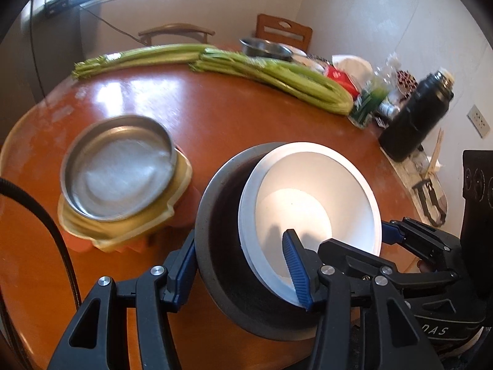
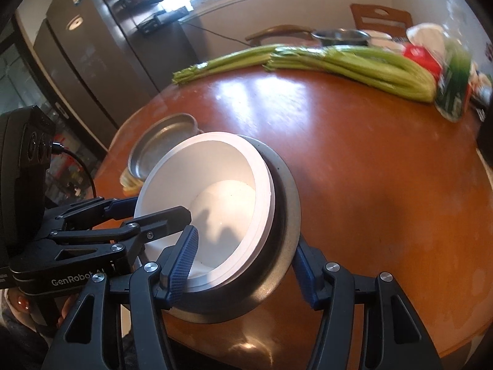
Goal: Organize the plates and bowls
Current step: 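Carry the nested bowls with the left gripper over the stacked dishes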
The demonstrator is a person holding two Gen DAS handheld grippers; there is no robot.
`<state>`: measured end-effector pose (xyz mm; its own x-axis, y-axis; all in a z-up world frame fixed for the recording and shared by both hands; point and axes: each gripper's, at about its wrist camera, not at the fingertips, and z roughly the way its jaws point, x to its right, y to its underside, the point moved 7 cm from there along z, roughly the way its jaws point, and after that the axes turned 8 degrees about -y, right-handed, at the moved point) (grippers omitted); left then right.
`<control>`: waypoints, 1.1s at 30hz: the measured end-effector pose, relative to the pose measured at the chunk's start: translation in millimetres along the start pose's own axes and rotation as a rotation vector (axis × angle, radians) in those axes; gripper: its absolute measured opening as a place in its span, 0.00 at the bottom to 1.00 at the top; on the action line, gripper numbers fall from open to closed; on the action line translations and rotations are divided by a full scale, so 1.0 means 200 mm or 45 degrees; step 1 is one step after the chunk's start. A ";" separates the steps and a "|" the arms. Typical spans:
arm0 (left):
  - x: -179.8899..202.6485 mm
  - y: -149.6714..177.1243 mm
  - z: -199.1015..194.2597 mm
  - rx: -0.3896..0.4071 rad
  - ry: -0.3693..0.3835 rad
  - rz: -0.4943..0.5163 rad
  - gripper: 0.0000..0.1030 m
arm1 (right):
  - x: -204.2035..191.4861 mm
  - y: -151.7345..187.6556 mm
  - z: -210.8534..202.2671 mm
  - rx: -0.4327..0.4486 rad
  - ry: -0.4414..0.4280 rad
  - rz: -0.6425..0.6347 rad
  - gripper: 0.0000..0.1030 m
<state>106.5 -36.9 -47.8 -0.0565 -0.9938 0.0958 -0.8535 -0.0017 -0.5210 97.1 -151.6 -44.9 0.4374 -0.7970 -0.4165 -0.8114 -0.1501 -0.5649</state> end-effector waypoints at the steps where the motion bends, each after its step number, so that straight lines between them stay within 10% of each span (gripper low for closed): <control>1: -0.02 -0.02 -0.01 0.009 -0.007 0.001 0.51 | -0.02 -0.03 0.01 0.004 -0.002 -0.015 0.60; 33: -0.67 -0.35 -0.01 0.074 -0.137 -0.141 0.51 | -0.43 -0.54 0.49 -0.045 -0.089 -0.222 0.60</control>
<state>173.7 96.3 -22.7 0.0943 -0.9934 0.0656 -0.8199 -0.1149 -0.5608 184.8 -8.9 -18.2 0.5973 -0.7146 -0.3641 -0.7338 -0.3037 -0.6077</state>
